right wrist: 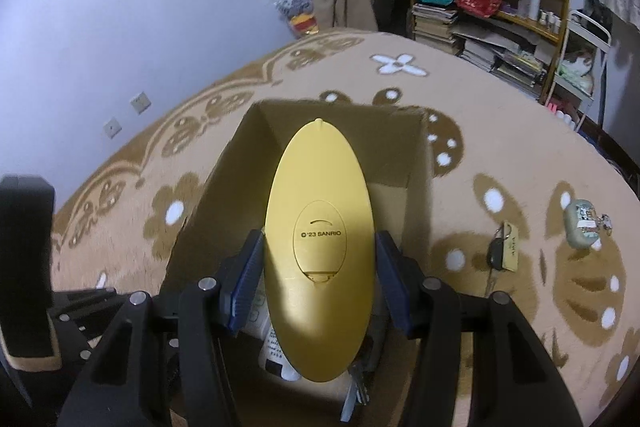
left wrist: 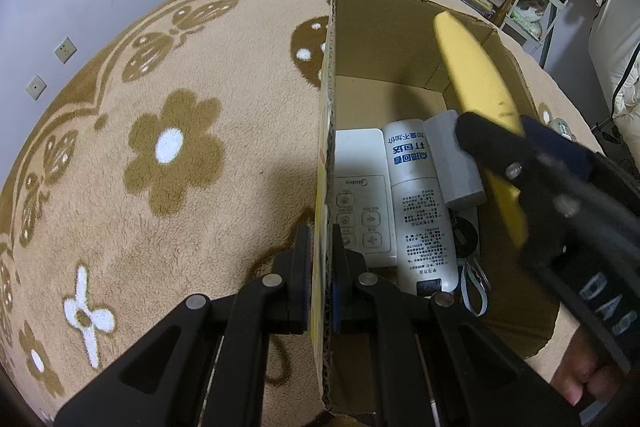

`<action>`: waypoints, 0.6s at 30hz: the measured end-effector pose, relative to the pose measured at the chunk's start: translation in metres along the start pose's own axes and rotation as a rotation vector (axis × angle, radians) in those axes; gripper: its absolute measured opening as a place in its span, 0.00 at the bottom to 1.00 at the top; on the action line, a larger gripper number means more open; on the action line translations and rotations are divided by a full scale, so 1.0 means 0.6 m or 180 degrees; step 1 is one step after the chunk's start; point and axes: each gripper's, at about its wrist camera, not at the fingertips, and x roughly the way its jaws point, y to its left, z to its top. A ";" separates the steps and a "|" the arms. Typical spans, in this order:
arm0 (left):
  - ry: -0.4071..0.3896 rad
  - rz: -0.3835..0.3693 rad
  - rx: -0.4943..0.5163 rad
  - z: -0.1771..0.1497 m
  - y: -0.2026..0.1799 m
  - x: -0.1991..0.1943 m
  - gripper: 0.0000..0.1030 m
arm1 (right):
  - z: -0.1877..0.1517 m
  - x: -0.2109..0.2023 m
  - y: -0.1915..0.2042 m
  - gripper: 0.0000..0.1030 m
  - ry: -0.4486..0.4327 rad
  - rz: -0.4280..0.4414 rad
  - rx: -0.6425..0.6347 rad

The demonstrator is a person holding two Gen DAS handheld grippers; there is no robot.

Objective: Organize rigid objects
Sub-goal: 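Carry the yellow oval pad into the box and release it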

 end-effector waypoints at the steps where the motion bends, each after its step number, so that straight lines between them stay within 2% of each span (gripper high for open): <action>1: 0.0000 -0.0001 0.0000 0.000 0.000 0.000 0.08 | -0.002 0.002 0.003 0.58 0.0003 -0.0052 -0.0036; 3: 0.0001 -0.0005 -0.0001 -0.001 -0.002 -0.001 0.08 | -0.006 0.002 0.007 0.58 -0.0020 -0.0187 -0.0108; 14: 0.0004 -0.0007 -0.0005 -0.001 -0.002 -0.001 0.08 | 0.000 0.001 0.003 0.59 0.0008 -0.0178 -0.0091; 18: 0.0006 -0.0009 -0.0006 -0.001 -0.003 -0.001 0.08 | 0.007 -0.012 0.000 0.70 -0.0067 -0.0133 -0.0049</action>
